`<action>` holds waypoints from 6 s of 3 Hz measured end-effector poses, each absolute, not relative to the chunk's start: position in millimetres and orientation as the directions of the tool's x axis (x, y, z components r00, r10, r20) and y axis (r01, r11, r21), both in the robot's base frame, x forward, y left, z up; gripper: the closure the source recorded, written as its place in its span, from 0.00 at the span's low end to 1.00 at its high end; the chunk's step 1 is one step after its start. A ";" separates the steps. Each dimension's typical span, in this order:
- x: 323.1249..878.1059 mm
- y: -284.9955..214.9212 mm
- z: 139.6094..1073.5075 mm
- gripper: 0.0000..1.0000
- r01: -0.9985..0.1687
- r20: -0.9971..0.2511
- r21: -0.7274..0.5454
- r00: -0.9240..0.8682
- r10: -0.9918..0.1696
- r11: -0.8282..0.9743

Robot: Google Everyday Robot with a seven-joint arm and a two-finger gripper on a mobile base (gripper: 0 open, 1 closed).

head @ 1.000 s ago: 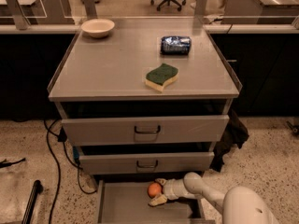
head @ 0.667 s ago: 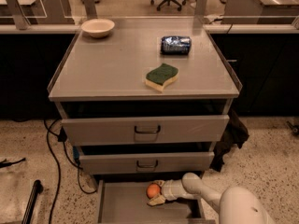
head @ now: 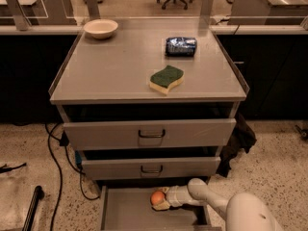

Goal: Pick orange from bottom drawer and place on counter

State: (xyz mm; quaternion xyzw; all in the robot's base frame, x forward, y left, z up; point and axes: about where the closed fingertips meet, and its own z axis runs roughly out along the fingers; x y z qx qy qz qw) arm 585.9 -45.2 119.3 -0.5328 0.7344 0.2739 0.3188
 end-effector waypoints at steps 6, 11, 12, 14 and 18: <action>518.8 -69.0 271.2 1.00 -0.966 -0.717 0.131 -0.248 -0.652 0.223; 485.0 -46.5 477.7 1.00 -0.990 -0.701 -0.062 -0.045 -0.712 0.124; 486.2 -48.4 490.7 1.00 -0.990 -0.707 -0.070 -0.041 -0.706 0.127; 480.9 -57.2 611.7 1.00 -0.983 -0.713 -0.140 0.018 -0.701 0.117; 488.6 -54.6 746.1 1.00 -0.957 -0.676 -0.267 0.102 -0.730 0.113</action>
Offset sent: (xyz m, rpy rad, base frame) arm -0.0343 -0.0249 0.0733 -0.0076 0.0456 0.0064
